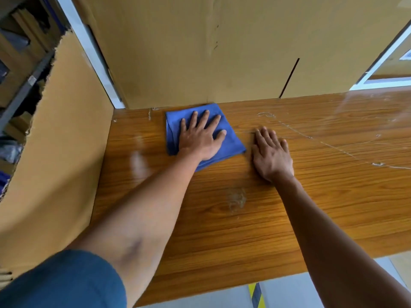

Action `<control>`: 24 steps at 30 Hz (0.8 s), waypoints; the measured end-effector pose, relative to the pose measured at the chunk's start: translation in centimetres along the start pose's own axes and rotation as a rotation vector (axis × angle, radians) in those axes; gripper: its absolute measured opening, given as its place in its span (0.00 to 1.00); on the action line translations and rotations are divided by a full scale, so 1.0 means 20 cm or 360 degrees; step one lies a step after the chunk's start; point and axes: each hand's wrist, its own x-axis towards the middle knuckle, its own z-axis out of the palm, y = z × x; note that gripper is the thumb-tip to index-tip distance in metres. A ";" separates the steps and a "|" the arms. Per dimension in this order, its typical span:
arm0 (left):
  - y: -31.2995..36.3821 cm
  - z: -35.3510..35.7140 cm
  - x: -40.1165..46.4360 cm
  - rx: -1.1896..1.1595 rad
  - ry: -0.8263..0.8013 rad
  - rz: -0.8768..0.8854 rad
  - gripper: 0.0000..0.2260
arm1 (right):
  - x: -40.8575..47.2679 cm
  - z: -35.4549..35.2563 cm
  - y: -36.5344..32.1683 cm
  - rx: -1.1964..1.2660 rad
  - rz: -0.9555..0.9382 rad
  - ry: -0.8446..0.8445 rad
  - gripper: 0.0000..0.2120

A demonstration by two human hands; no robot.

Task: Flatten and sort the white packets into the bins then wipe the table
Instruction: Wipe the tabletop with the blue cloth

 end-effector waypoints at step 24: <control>-0.30 -0.05 -0.39 -0.0056 -0.0171 -0.0149 0.31 | -0.07 0.01 -0.07 -0.0178 -0.0115 -0.0146 0.30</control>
